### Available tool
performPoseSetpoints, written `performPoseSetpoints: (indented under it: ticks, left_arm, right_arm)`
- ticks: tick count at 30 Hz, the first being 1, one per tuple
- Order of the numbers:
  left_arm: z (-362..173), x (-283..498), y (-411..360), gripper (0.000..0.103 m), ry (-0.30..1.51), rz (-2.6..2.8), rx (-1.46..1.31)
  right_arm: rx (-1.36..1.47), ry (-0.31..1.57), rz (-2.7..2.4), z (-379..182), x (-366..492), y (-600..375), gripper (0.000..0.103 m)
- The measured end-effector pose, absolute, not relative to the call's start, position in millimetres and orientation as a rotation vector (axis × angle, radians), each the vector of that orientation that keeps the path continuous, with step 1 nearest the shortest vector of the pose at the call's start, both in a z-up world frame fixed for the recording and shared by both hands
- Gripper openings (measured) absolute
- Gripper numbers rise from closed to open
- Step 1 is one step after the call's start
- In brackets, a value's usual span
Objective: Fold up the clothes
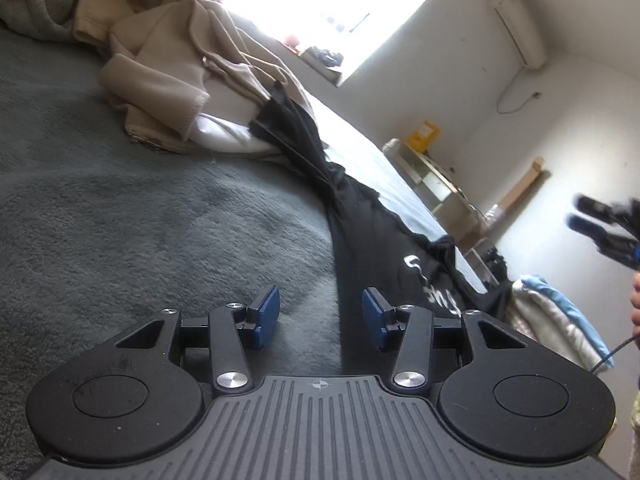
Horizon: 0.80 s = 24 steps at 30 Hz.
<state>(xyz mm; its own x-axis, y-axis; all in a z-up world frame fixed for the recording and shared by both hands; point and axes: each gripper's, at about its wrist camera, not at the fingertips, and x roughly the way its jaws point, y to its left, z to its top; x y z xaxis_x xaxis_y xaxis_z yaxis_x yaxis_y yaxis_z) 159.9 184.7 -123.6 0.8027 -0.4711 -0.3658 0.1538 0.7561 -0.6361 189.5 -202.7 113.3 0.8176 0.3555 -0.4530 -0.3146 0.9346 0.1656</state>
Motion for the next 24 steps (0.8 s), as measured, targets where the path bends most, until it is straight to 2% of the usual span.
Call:
performPoseSetpoints:
  ticks: [6,12,19,24]
  left_arm:
    - [-115.4,143.5,176.2,0.046,0.562,-0.384,-0.611]
    - [-89.0,130.2,156.8,0.046,0.575,-0.373,-0.558]
    - [-45.1,156.1,84.7,0.046,0.598,-0.444,-0.438]
    - [-44.3,187.9,28.6,0.047,0.665,-0.493,-0.382]
  right_arm:
    - [0.178,0.458,0.136,136.3,105.2,-309.1,0.048]
    - [0.321,0.51,0.029,108.3,52.8,-384.5,0.051]
    - [0.405,0.603,0.004,21.1,119.9,-404.9,0.052]
    - [0.421,0.599,-0.105,-25.7,200.2,-414.0,0.052]
